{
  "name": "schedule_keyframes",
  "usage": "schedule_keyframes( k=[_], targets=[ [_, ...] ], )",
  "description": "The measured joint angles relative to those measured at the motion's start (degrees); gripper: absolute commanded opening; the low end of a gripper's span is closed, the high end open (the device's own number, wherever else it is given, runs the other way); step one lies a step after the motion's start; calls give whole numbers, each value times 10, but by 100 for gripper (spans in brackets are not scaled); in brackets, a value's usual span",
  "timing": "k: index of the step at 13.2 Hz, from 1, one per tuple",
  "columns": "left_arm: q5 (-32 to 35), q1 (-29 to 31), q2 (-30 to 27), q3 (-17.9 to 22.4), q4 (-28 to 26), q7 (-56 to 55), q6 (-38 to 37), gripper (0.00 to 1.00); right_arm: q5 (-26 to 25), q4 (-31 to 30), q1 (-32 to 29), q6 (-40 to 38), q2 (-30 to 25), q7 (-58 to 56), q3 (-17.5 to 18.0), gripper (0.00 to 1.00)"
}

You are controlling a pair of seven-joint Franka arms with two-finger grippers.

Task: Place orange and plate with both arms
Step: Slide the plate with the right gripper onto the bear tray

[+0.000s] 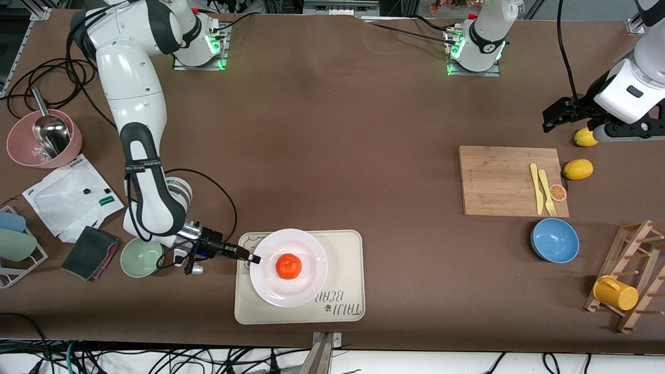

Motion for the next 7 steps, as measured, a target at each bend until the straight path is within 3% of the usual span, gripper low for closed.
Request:
schedule_keyframes(
  k=[6,7],
  targets=[
    [0,0,0,0,0,0,0,100,-24,0,0,0,0,0,-2,0],
    [0,0,0,0,0,0,0,100,-24,0,0,0,0,0,-2,38]
  ],
)
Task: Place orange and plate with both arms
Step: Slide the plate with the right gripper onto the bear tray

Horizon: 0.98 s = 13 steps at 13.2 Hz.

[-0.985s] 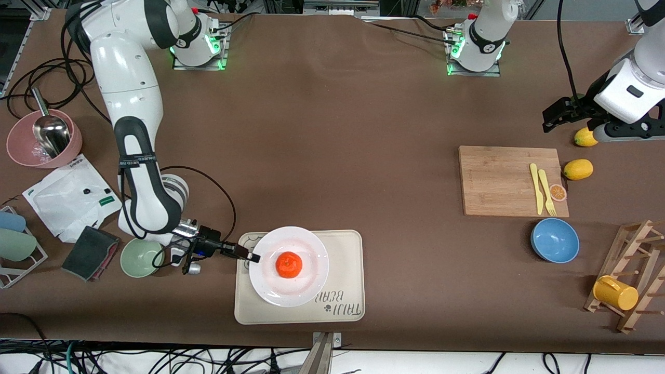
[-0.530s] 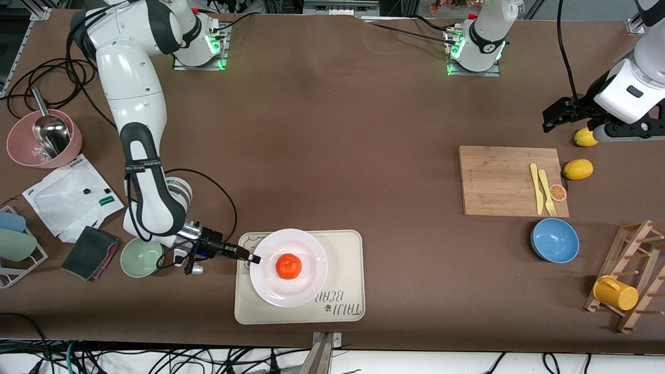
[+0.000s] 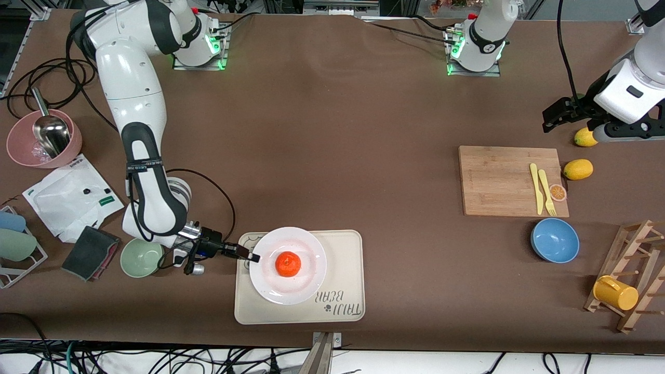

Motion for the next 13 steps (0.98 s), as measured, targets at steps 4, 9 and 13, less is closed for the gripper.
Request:
schedule_keyframes(
  k=[4,9,13],
  targets=[
    [0,0,0,0,0,0,0,100,-1,0,0,0,1,0,-2,100],
    [0,0,0,0,0,0,0,100,-36,16,-2,-2,-1,2,-16,100],
    [0,0,0,0,0,0,0,100,-50,33,-2,-1,-1,3,-24,100]
  ],
)
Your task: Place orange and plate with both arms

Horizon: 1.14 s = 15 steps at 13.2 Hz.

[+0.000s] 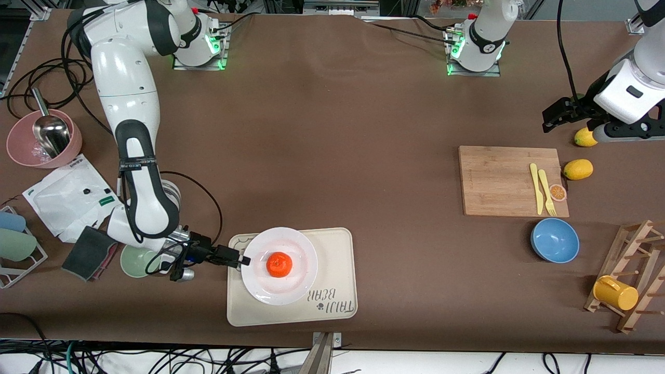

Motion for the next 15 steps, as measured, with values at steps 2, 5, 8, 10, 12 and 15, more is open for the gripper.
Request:
schedule_keyframes(
  k=[2,5,8,10,12,15],
  targets=[
    [0,0,0,0,0,0,0,100,0,7,1,0,-1,0,0,100],
    [0,0,0,0,0,0,0,100,-45,16,2,-1,-10,0,-6,100],
    [0,0,0,0,0,0,0,100,-222,18,2,-36,-46,6,-13,100],
    [0,0,0,0,0,0,0,100,-326,18,2,-81,-75,24,-16,100],
    [0,0,0,0,0,0,0,100,-431,18,2,-154,-105,71,-27,100],
    [0,0,1,0,1,0,0,100,-573,18,6,-274,-149,158,-31,100]
  ],
)
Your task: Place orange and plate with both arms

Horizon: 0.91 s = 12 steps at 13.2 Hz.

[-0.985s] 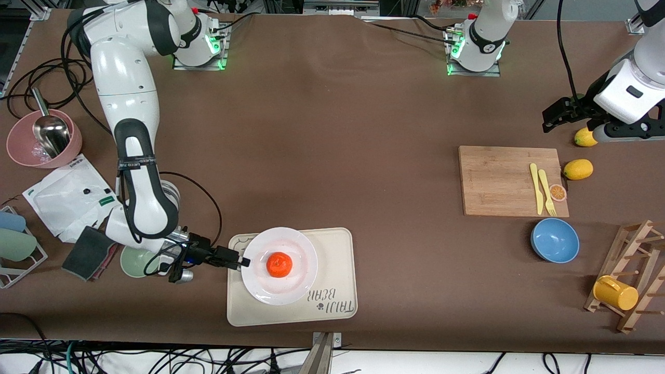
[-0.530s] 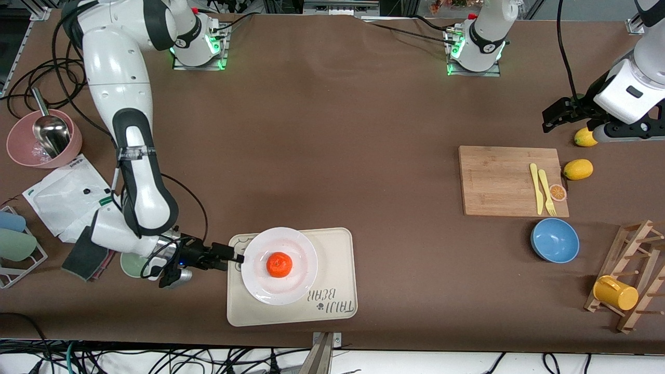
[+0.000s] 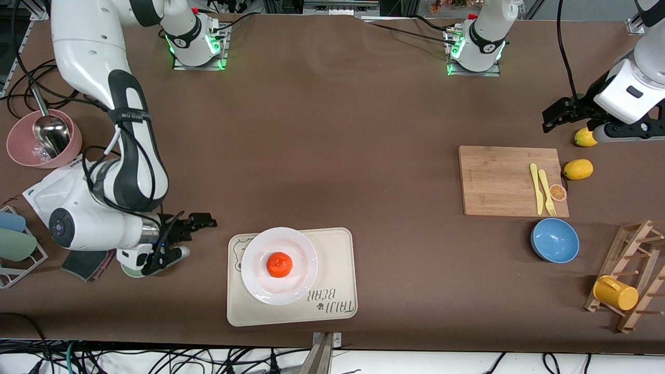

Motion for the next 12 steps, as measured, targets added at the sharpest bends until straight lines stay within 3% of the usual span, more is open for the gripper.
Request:
schedule_keyframes(
  k=[4,8,12],
  targets=[
    [0,0,0,0,0,0,0,100,-127,-1,7,-125,-54,87,-2,100],
    [0,0,0,0,0,0,0,100,-156,-24,11,-154,-110,154,-4,100],
    [0,0,1,0,1,0,0,100,-194,-218,-2,-31,-268,214,20,100]
  ],
)
